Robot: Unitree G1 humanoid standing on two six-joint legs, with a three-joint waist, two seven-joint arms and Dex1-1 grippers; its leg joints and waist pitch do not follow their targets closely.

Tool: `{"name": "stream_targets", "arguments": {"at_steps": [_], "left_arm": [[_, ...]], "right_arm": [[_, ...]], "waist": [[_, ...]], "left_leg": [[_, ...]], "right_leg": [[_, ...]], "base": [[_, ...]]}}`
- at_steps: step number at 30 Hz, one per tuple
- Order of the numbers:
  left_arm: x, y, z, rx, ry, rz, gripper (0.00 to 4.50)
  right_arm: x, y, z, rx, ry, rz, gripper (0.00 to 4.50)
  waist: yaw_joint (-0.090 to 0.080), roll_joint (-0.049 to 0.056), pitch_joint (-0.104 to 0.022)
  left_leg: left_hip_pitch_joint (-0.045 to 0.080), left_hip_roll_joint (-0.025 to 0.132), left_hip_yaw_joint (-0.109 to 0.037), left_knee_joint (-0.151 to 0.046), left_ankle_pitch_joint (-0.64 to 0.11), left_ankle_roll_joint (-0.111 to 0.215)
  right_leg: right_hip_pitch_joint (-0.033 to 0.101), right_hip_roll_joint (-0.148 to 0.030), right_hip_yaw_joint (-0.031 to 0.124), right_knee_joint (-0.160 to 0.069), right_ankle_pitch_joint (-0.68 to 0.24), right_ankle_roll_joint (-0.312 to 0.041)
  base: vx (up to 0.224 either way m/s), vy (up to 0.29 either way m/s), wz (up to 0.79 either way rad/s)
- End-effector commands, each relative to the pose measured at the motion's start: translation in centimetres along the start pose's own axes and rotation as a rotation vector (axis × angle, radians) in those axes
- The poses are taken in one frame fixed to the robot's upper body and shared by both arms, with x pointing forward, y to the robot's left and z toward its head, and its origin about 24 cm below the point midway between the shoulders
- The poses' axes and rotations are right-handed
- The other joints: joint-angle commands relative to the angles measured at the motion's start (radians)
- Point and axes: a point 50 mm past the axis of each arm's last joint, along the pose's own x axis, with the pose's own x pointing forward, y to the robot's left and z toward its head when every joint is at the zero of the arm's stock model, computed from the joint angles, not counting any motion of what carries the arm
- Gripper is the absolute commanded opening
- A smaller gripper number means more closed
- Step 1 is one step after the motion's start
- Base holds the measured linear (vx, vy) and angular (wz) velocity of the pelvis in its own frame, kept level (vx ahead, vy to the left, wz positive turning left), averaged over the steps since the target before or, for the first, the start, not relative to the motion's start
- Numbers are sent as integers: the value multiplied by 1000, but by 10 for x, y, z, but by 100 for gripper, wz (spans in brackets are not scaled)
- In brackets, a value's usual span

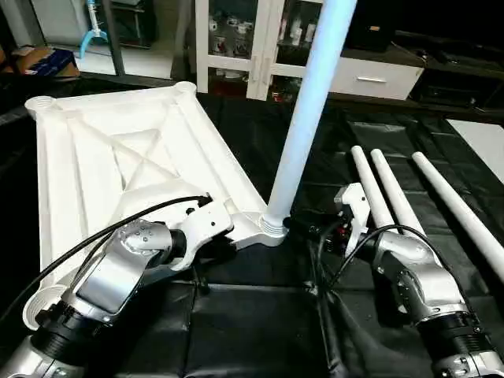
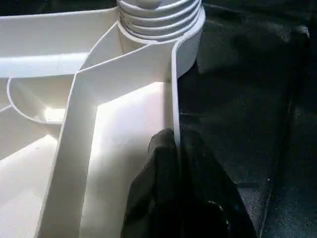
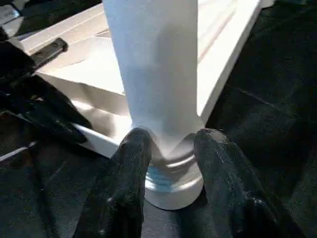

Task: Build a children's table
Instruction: Rotate leg to tighten

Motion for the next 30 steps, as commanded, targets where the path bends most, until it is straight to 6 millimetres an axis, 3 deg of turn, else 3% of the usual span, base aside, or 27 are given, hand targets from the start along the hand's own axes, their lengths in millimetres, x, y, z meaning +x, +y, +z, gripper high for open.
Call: {"name": "stream_targets", "arguments": {"at_steps": [1, 2, 6, 12, 13, 17, 23, 25, 26, 28, 30], "left_arm": [[9, -15, 10, 53, -21, -100, 0], [9, -16, 10, 54, -22, -107, 0], [9, -16, 11, 57, -22, -112, 0], [9, -16, 10, 58, -19, -111, 0], [8, -16, 10, 58, -17, -111, 0], [8, -16, 10, 58, -14, -111, 0], [8, -13, 9, 44, -1, -90, 0], [10, -11, 9, 22, 11, -60, 0], [12, -8, 10, 4, 13, -27, 0], [15, 0, 13, -39, 26, 56, 0], [18, 7, 16, -88, 47, 151, 0]], "right_arm": [[-2, -3, 14, -23, -28, 22, 197], [-1, -2, 15, -25, -21, 46, 230], [1, -2, 17, -61, 6, 55, 254], [2, -6, 18, -97, 27, 44, 254], [2, -6, 17, -94, 30, 55, 228], [0, -8, 17, -81, 29, 49, 199], [4, -13, 9, -62, 37, -66, 190], [9, -14, 3, -52, 46, -134, 189], [13, -15, -2, -59, 66, -203, 189], [22, -17, -8, -73, 102, -331, 189], [29, -20, -13, -99, 149, -481, 188]], "waist": [[-1, 18, -56], [2, 17, -56], [7, 17, -56], [9, 14, -58], [9, 15, -58], [10, 14, -58], [8, 15, -57], [4, 14, -55], [1, 15, -52], [-4, 16, -49], [-15, 16, -49]], "left_leg": [[11, 56, -12, -78, -76, 54], [13, 56, -11, -78, -75, 55], [13, 55, -11, -78, -62, 51], [12, 54, -10, -76, -57, 47], [11, 54, -11, -76, -51, 49], [11, 53, -11, -75, -42, 55], [10, 53, -11, -76, -51, 49], [9, 53, -11, -79, -71, 35], [11, 52, -13, -83, -119, 11], [12, 52, -14, -86, -150, -8], [13, 50, -17, -88, -173, -47]], "right_leg": [[46, -71, 39, -69, -16, -266], [46, -71, 39, -69, -16, -267], [46, -71, 38, -67, -11, -266], [47, -71, 39, -66, -10, -262], [48, -71, 39, -65, -3, -261], [49, -71, 38, -64, 10, -264], [48, -71, 39, -66, -11, -262], [46, -71, 39, -69, -43, -256], [44, -71, 39, -77, -122, -237], [41, -71, 39, -81, -169, -226], [36, -70, 40, -85, -226, -202]], "base": [[0, 0, 0], [0, 0, 0], [0, 0, 0], [0, 0, 0], [0, 0, 0], [0, 0, 0], [0, 0, 0], [0, 0, 0], [0, 0, 0], [0, 0, 0], [0, 0, 0]]}}
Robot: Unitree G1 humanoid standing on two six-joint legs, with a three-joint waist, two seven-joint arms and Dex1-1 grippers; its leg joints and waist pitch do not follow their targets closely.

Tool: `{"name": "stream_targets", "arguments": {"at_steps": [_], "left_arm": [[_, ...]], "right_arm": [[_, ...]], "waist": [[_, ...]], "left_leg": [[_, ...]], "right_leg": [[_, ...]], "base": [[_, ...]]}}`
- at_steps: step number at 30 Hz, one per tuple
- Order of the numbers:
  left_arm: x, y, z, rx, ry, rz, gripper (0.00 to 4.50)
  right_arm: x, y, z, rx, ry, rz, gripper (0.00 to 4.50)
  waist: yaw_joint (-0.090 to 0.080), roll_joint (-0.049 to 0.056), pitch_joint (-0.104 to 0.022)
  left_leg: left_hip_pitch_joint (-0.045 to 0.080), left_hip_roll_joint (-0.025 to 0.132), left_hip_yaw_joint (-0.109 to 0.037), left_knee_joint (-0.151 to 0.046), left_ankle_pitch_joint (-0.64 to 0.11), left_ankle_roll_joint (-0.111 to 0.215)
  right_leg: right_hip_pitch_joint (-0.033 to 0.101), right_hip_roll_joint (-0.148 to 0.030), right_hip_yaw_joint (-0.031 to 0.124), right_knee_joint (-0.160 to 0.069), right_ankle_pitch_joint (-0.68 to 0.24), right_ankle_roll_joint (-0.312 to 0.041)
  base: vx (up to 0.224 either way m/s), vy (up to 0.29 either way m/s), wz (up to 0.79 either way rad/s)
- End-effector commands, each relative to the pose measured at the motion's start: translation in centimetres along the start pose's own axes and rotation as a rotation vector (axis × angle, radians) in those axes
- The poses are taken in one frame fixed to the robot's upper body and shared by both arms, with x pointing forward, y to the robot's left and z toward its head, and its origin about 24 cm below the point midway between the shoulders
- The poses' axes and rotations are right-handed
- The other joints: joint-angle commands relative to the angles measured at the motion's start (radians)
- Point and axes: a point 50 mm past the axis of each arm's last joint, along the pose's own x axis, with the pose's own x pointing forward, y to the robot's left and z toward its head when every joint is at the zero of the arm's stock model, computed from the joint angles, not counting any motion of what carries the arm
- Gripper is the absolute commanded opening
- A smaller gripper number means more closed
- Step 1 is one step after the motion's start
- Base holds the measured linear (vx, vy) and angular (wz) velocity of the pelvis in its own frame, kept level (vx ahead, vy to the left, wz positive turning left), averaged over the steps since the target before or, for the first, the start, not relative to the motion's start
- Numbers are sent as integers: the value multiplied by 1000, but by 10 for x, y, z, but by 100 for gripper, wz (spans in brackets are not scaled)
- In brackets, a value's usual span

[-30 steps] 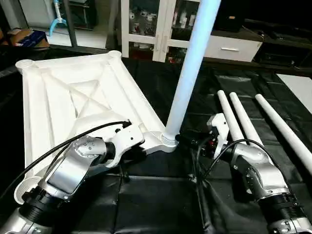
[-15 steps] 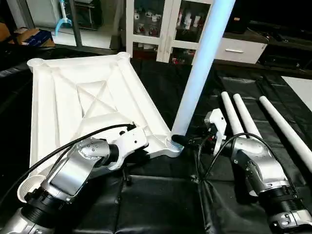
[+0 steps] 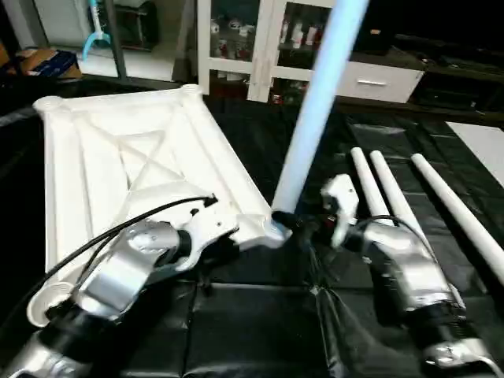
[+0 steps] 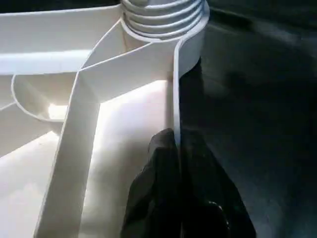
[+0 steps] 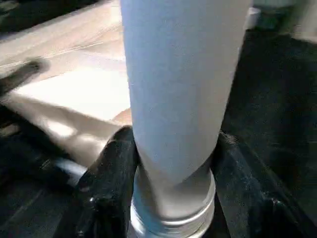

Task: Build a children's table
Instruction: Rotate leg to tighten

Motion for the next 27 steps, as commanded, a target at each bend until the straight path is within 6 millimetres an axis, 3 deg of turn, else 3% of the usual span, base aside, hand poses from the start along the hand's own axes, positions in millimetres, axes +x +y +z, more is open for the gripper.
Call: {"name": "stream_targets", "arguments": {"at_steps": [1, 2, 3, 4, 6, 8, 11, 12, 15, 16, 18, 22, 23, 27], "left_arm": [[7, 2, 13, -45, 0, 82, 0], [8, 2, 14, -50, -1, 90, 0], [12, 4, 21, -75, -17, 129, 0], [15, 4, 27, -87, -33, 149, 0], [19, 3, 33, -87, -48, 163, 0], [22, 2, 38, -78, -57, 168, 0], [22, 3, 37, -66, -50, 170, 0], [20, 6, 33, -69, -35, 178, 0], [17, 8, 28, -63, -18, 180, 0], [15, 8, 25, -51, -11, 165, 0], [14, 6, 19, -28, -1, 136, 0], [8, 0, 5, 40, 20, 44, 0], [4, -7, 0, 76, 15, -31, 0], [-5, -16, -5, 88, 2, -132, 0]], "right_arm": [[-5, -25, -29, -23, 208, -445, 188], [-4, -26, -30, -22, 214, -479, 188], [0, -26, -31, -3, 216, -625, 188], [3, -25, -28, -9, 182, -707, 188], [14, -16, -24, -11, 144, -713, 188], [30, -1, -20, 16, 103, -650, 188], [41, 13, -10, 73, 20, -512, 188], [47, 25, -2, 125, -51, -374, 223], [44, 27, 6, 89, -100, -328, 260], [40, 25, 13, 80, -141, -319, 267], [35, 21, 20, 89, -184, -304, 292], [23, 14, 24, 123, -174, -154, 323], [13, 12, 25, 93, -163, -22, 335], [-11, 6, 21, 44, -99, 184, 335]], "waist": [[-1, 19, -50], [-11, 19, -49], [-13, 19, -52], [-18, 18, -54], [-18, 19, -59], [-18, 21, -64], [-19, 22, -66], [-18, 22, -66], [-16, 24, -62], [-16, 31, -60], [-13, 27, -60], [-11, 33, -56], [-8, 33, -53], [7, 35, -53]], "left_leg": [[6, 47, -18, -88, -181, -48], [4, 45, -19, -89, -177, -61], [1, 44, -23, -89, -188, -68], [2, 43, -22, -88, -195, -71], [1, 42, -20, -84, -168, -65], [-5, 40, -18, -80, -116, -47], [-9, 40, -13, -73, -23, 8], [-8, 40, -12, -73, -30, 29], [-3, 47, -13, -76, -40, 45], [-3, 47, -14, -76, -43, 43], [-1, 48, -13, -78, -58, 37], [1, 51, -15, -80, -90, 39], [1, 51, -14, -81, -94, 36], [6, 56, -12, -81, -82, 49]], "right_leg": [[35, -69, 38, -88, -235, -191], [31, -67, 40, -88, -238, -179], [36, -68, 39, -88, -255, -158], [30, -67, 40, -89, -243, -146], [30, -66, 40, -84, -176, -144], [35, -62, 39, -73, -59, -160], [44, -61, 39, -58, 127, -193], [46, -61, 38, -58, 139, -207], [46, -66, 38, -61, 111, -227], [45, -66, 38, -62, 104, -231], [46, -67, 39, -64, 78, -230], [45, -64, 38, -65, 49, -228], [42, -64, 38, -68, 38, -229], [44, -66, 37, -67, 52, -251]], "base": [[0, 0, 0], [0, 0, 0], [0, 0, 0], [0, 0, 0], [0, 0, 0], [0, 0, 0], [0, 0, 0], [0, 0, 0], [0, 0, 0], [0, 0, 0], [0, 0, 0], [0, 0, 0], [0, 0, 0], [0, 0, 0]]}}
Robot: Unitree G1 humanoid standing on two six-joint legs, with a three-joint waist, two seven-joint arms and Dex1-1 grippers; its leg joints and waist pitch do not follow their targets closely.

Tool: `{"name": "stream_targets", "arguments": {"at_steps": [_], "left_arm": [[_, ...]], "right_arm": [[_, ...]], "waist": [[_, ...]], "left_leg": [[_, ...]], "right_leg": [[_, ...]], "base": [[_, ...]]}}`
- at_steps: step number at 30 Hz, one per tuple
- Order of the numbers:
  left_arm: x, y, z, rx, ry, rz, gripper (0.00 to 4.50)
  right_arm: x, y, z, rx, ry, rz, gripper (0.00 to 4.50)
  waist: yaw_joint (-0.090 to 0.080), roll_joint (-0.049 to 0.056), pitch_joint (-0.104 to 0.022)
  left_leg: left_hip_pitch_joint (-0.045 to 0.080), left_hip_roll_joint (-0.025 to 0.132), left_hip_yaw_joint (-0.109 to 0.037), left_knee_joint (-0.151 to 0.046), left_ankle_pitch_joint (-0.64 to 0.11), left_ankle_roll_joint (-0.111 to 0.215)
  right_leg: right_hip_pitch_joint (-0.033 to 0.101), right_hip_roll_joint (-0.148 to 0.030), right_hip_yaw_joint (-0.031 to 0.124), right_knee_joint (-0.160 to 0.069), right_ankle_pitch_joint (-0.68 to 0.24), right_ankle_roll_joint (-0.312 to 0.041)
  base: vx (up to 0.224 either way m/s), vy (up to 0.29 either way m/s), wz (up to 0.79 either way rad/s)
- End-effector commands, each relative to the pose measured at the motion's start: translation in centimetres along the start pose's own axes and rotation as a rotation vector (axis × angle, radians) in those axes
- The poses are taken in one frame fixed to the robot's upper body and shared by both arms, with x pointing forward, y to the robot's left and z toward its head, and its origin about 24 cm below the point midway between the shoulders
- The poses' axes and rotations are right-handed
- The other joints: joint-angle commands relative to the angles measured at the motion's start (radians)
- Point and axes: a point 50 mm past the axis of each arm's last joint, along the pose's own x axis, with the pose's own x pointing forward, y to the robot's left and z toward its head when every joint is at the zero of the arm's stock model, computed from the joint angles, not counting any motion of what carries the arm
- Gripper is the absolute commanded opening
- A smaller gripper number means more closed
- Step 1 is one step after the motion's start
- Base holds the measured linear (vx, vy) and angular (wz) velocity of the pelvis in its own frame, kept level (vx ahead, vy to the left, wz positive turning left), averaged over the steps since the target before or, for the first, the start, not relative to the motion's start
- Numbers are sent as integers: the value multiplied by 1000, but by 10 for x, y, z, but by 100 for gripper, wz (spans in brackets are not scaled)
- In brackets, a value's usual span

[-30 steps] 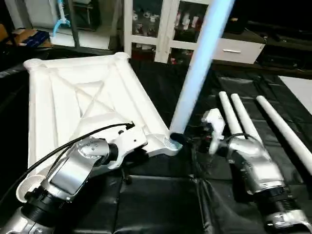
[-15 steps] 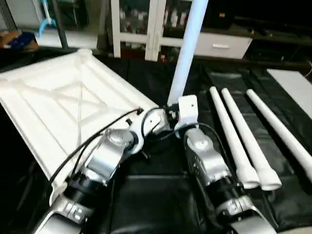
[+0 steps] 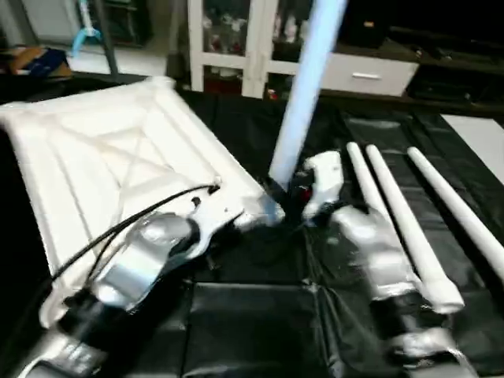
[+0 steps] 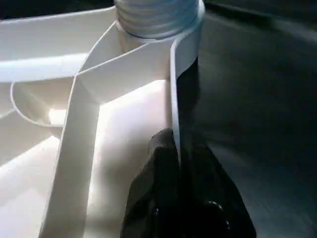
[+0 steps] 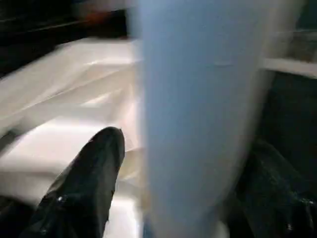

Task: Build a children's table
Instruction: Rotate leg to tighten

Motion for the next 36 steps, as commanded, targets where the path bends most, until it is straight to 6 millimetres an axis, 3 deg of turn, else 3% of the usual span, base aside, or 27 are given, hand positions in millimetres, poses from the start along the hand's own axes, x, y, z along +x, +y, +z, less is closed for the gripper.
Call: {"name": "stream_targets", "arguments": {"at_steps": [1, 2, 3, 6, 10, 11, 20, 26, 36], "left_arm": [[3, -16, -2, 20, 0, -127, 0], [1, -17, -2, 25, -4, -147, 0], [0, -18, -1, 35, -11, -158, 0], [-4, -19, -1, 46, -33, -190, 0], [-6, -20, -1, 57, -40, -208, 0], [-6, -20, -1, 57, -40, -210, 0], [-8, -21, -1, 64, -43, -226, 0], [-8, -21, -2, 68, -41, -234, 0], [-7, -22, -2, 67, -40, -245, 0]], "right_arm": [[-11, -1, -1, -5, 32, 95, 335], [-15, -4, -2, -12, 50, 102, 335], [-18, -6, -3, -17, 65, 107, 335], [-31, -15, -8, -28, 129, 131, 335], [-38, -15, -12, -33, 178, 182, 335], [-39, -15, -13, -34, 186, 194, 335], [-42, -13, -18, 8, 216, 271, 271], [-41, -12, -19, 28, 204, 277, 211], [-41, -13, -23, 38, 191, 230, 196]], "waist": [[-1, 30, -55], [2, 28, -56], [4, 19, -57], [10, 20, -57], [12, 19, -58], [12, 8, -60], [13, 16, -61], [14, 15, -63], [13, 16, -63]], "left_leg": [[18, 56, -10, -82, -78, 46], [20, 55, -10, -82, -84, 41], [16, 54, -10, -82, -79, 40], [21, 53, -7, -80, -85, 38], [18, 53, -9, -80, -73, 36], [15, 53, -8, -78, -66, 42], [15, 53, -9, -76, -54, 52], [16, 53, -9, -75, -41, 53], [16, 52, -10, -76, -65, 41]], "right_leg": [[47, -67, 38, -58, 43, -262], [47, -67, 36, -59, 24, -267], [50, -69, 37, -59, 6, -266], [46, -69, 38, -63, -21, -262], [48, -70, 37, -61, -21, -258], [50, -70, 38, -62, -16, -259], [48, -70, 36, -60, -15, -267], [50, -70, 36, -56, 7, -272], [50, -70, 36, -58, -12, -268]], "base": [[0, 0, 0], [0, 0, 0], [0, 0, 0], [0, 0, 0], [0, 0, 0], [0, 0, 0], [0, 0, 0], [0, 0, 0], [0, 0, 0]]}}
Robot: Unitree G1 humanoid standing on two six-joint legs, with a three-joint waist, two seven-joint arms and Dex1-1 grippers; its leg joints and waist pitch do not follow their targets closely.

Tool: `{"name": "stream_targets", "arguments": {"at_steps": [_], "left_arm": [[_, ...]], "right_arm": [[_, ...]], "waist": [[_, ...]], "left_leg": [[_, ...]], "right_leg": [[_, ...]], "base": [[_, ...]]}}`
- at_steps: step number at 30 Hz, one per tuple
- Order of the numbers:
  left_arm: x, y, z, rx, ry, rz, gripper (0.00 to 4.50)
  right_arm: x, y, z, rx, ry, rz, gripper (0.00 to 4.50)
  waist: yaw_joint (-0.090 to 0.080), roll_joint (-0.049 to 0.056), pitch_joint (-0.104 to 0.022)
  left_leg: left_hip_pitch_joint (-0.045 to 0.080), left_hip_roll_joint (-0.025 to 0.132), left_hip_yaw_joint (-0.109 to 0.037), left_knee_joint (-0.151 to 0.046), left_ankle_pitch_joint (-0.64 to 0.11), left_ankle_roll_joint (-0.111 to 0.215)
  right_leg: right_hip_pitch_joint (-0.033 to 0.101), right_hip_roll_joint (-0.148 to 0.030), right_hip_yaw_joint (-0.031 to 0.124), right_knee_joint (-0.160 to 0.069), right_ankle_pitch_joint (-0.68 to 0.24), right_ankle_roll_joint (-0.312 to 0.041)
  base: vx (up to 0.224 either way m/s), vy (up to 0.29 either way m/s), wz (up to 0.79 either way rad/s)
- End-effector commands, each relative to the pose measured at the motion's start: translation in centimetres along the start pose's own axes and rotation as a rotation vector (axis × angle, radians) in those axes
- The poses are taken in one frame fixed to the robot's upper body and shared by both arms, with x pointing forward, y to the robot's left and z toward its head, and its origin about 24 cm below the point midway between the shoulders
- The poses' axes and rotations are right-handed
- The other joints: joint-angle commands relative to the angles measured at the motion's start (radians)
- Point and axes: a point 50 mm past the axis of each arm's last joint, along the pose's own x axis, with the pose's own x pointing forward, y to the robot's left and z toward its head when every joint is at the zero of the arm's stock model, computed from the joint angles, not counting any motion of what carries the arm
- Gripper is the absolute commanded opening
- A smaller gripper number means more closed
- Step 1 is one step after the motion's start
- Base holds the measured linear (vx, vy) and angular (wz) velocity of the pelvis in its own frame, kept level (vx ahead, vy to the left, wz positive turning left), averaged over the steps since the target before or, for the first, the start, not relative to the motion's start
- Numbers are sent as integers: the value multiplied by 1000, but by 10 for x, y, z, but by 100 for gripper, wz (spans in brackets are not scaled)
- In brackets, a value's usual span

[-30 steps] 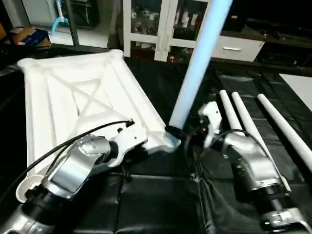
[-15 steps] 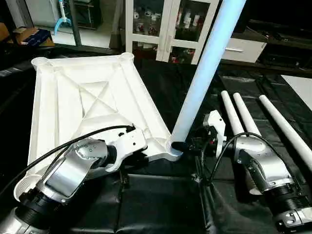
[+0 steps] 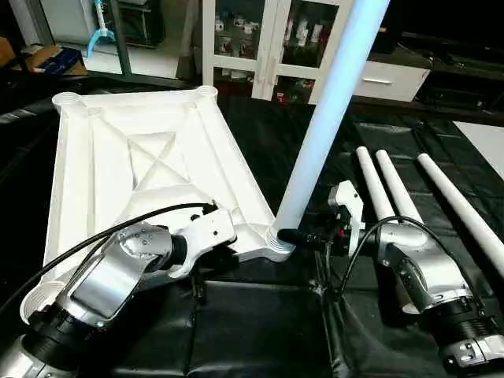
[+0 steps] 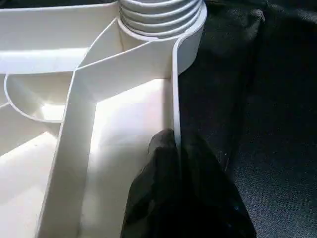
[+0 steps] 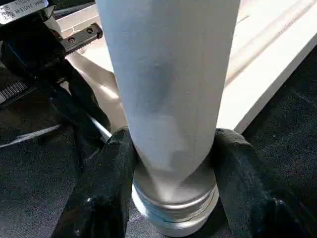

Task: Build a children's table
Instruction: Rotate leg to tighten

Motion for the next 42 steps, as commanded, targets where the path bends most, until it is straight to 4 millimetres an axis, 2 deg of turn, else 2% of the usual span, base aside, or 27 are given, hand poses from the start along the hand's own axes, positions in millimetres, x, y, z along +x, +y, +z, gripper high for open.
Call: {"name": "stream_targets", "arguments": {"at_steps": [1, 4, 6, 7, 9, 10, 11, 12, 13, 14, 15, 16, 17, 18, 20, 21, 22, 23, 26, 27, 29, 32, 33, 35, 36, 39, 42], "left_arm": [[8, -11, 6, 18, -26, -79, 0], [14, -3, 8, -46, -8, 12, 0], [19, 4, 12, -91, -1, 101, 0], [22, 9, 14, -126, 6, 159, 0], [28, 17, 19, -167, 30, 258, 0], [31, 20, 23, -178, 33, 293, 0], [34, 21, 26, -180, 30, 306, 0], [37, 21, 29, -181, 21, 313, 0], [38, 21, 32, -181, 15, 315, 0], [41, 21, 34, -174, 12, 320, 0], [46, 21, 39, -160, 10, 325, 0], [46, 21, 39, -160, 10, 325, 0], [48, 21, 41, -148, 12, 328, 0], [49, 21, 42, -144, 15, 331, 0], [48, 23, 41, -147, 23, 340, 0], [47, 24, 40, -149, 29, 347, 0], [45, 25, 36, -147, 40, 351, 0], [43, 25, 32, -144, 47, 344, 0], [37, 20, 21, -104, 56, 267, 0], [36, 19, 20, -102, 60, 261, 0], [32, 15, 14, -69, 47, 206, 0], [19, 10, 2, -32, 35, 118, 0], [17, 9, 0, -32, 38, 111, 0], [9, 7, -5, -3, 29, 58, 0], [6, 4, -5, -11, 20, 31, 0], [-1, 0, -3, -13, -16, -19, 0], [-3, -1, -4, -12, -17, -29, 0]], "right_arm": [[-4, -3, -5, 38, -16, -56, 196], [3, -12, -12, 38, -13, -240, 196], [9, -18, -17, 45, 6, -389, 195], [12, -22, -19, 55, 21, -504, 194], [10, -34, -27, 98, 82, -838, 193], [7, -38, -30, 114, 108, -1016, 193], [7, -39, -31, 136, 99, -1086, 192], [11, -37, -31, 155, 86, -1126, 192], [15, -36, -31, 166, 74, -1137, 191], [23, -32, -29, 163, 68, -1128, 191], [44, -25, -25, 147, 42, -1078, 191], [44, -25, -25, 147, 42, -1078, 191], [61, -18, -20, 145, 4, -1010, 191], [70, -15, -14, 146, -34, -956, 191], [76, -11, -6, 125, -82, -900, 191], [78, -9, -1, 105, -105, -863, 246], [79, -4, 8, 89, -172, -796, 260], [76, -4, 14, 66, -205, -773, 260], [64, -6, 25, 27, -260, -723, 295], [63, -6, 25, 23, -261, -717, 303], [61, -5, 23, 59, -254, -603, 313], [44, -5, 14, 58, -190, -402, 338], [42, -6, 12, 49, -179, -392, 346], [29, -8, 6, 39, -124, -323, 346], [23, -8, 5, 24, -111, -289, 346], [7, -8, 2, 8, -65, -198, 346], [-1, -8, 2, -8, -41, -157, 346]], "waist": [[-2, 22, -61], [-8, 16, -58], [-12, 16, -57], [-15, 17, -55], [-28, 16, -53], [-31, 20, -55], [-38, 16, -57], [-38, 21, -60], [-40, 20, -60], [-41, 19, -59], [-40, 26, -60], [-43, 25, -60], [-43, 24, -62], [-47, 23, -62], [-47, 25, -61], [-47, 26, -62], [-47, 15, -63], [-42, 21, -64], [-35, 20, -64], [-37, 21, -64], [-36, 24, -60], [-30, 29, -55], [-28, 30, -55], [-25, 28, -53], [-23, 29, -54], [-18, 28, -55], [-15, 25, -55]], "left_leg": [[15, 53, -11, -77, -71, 30], [14, 52, -10, -80, -88, 13], [13, 51, -12, -82, -124, -21], [13, 50, -13, -84, -138, -26], [13, 46, -17, -89, -174, -66], [14, 45, -19, -89, -189, -74], [11, 42, -21, -89, -205, -88], [12, 41, -24, -88, -235, -88], [13, 43, -23, -88, -243, -84], [13, 42, -22, -87, -254, -76], [10, 42, -23, -88, -245, -72], [8, 42, -22, -88, -241, -71], [6, 41, -22, -88, -233, -70], [4, 41, -23, -87, -233, -63], [5, 43, -21, -86, -226, -55], [4, 43, -21, -87, -209, -49], [3, 44, -19, -86, -201, -42], [4, 45, -20, -85, -174, -33], [2, 45, -18, -82, -120, -5], [5, 45, -16, -82, -123, -2], [7, 47, -16, -84, -158, 4], [12, 52, -18, -89, -214, -6], [13, 54, -18, -90, -223, -13], [17, 52, -14, -90, -227, -13], [12, 52, -16, -92, -224, -16], [13, 55, -16, -91, -196, -11], [12, 52, -14, -88, -188, -6]], "right_leg": [[48, -69, 36, -58, -10, -265], [45, -69, 36, -61, -35, -262], [44, -70, 36, -68, -119, -240], [43, -69, 36, -72, -144, -233], [37, -67, 37, -80, -227, -197], [35, -66, 36, -80, -247, -186], [33, -66, 36, -83, -274, -157], [33, -66, 35, -84, -284, -139], [29, -65, 36, -86, -276, -135], [26, -62, 36, -86, -260, -133], [27, -62, 37, -83, -228, -136], [25, -63, 37, -84, -215, -140], [30, -63, 36, -81, -197, -142], [30, -64, 37, -79, -183, -148], [30, -62, 36, -78, -156, -154], [34, -61, 35, -75, -124, -160], [36, -61, 35, -75, -112, -161], [39, -64, 35, -70, -77, -169], [45, -65, 36, -64, -13, -185], [41, -63, 35, -65, -14, -189], [41, -63, 36, -68, -52, -196], [35, -63, 35, -76, -120, -201], [34, -64, 35, -76, -135, -204], [30, -63, 36, -78, -143, -211], [36, -65, 36, -76, -152, -210], [37, -67, 36, -73, -125, -218], [37, -66, 37, -74, -128, -224]], "base": [[0, 0, 0], [0, 0, 0], [0, 0, 0], [0, 0, 0], [0, 0, 0], [0, 0, 0], [0, 0, 0], [0, 0, 0], [0, 0, 0], [0, 0, 0], [0, 0, 0], [0, 0, 0], [0, 0, 0], [0, 0, 0], [0, 0, 0], [0, 0, 0], [0, 0, 0], [0, 0, 0], [0, 0, 0], [0, 0, 0], [0, 0, 0], [0, 0, 0], [0, 0, 0], [0, 0, 0], [0, 0, 0], [0, 0, 0], [0, 0, 0]]}}
